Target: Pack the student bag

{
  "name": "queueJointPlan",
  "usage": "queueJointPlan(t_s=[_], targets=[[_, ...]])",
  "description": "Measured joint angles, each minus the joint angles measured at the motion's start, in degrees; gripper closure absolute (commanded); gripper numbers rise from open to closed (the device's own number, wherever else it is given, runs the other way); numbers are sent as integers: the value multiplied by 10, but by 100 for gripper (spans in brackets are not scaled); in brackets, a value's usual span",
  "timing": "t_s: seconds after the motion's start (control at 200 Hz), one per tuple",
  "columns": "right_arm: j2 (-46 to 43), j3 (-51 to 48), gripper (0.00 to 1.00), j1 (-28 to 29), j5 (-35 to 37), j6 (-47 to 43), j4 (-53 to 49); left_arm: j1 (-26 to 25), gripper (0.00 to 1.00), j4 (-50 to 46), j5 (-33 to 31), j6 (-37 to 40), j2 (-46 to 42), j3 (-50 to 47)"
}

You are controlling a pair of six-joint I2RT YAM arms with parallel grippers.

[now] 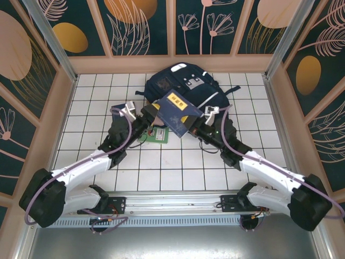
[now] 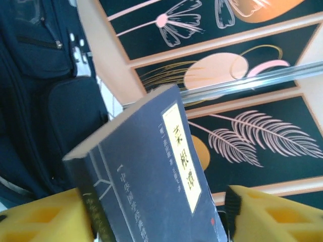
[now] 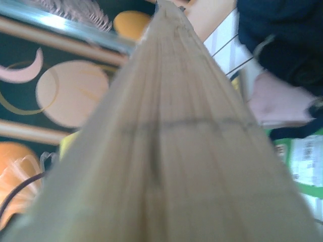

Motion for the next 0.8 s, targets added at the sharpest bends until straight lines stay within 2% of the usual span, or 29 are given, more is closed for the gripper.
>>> queueJointPlan(t_s=[0.055,0.15,0.275,0.44,0.535,0.606,0.801], targets=[[-28,11,100,-26,18,-13,-65,0,23,-55,0,43,20,55],[-72,16,100,-94,30,-37,-154,1,23,-144,24,123,112,199],[-125,16,100,-206,21,-71,-245,1,25,-217,103,203,287,400],[-163,17,100,-322,-16,-122,-335,1,29,-309,205,264,492,577],[-170,17,100,-361,-36,-145,-371,1,24,-365,247,289,587,669],[-176,17,100,-379,-46,-161,-392,0,24,-396,268,297,638,727],[-184,17,100,-411,-63,-188,-417,-2,31,-419,295,304,674,785]])
